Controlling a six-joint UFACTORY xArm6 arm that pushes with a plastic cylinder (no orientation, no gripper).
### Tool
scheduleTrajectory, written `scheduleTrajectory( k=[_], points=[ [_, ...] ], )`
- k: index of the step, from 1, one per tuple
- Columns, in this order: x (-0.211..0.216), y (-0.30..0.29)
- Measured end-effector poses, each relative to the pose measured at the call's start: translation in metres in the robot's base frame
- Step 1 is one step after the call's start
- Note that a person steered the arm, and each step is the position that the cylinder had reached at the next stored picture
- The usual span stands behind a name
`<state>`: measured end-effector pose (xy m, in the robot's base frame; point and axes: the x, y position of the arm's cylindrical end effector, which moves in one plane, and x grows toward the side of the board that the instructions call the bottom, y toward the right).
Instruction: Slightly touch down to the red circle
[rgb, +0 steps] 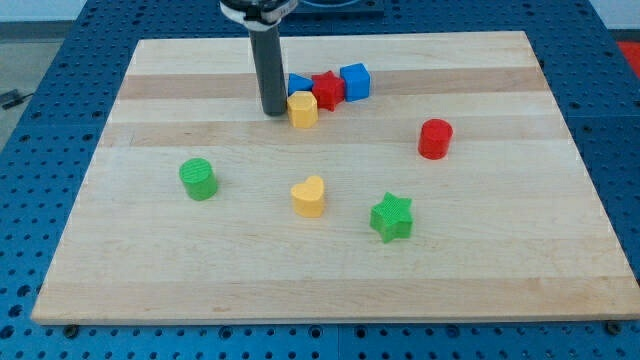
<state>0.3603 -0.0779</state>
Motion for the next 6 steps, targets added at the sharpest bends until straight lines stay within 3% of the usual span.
scheduleTrajectory(
  k=[1,2,3,5,6],
  points=[
    [0.055,0.011],
    [0.075,0.090],
    [0.075,0.189],
    [0.082,0.253],
    [0.064,0.304]
  ],
)
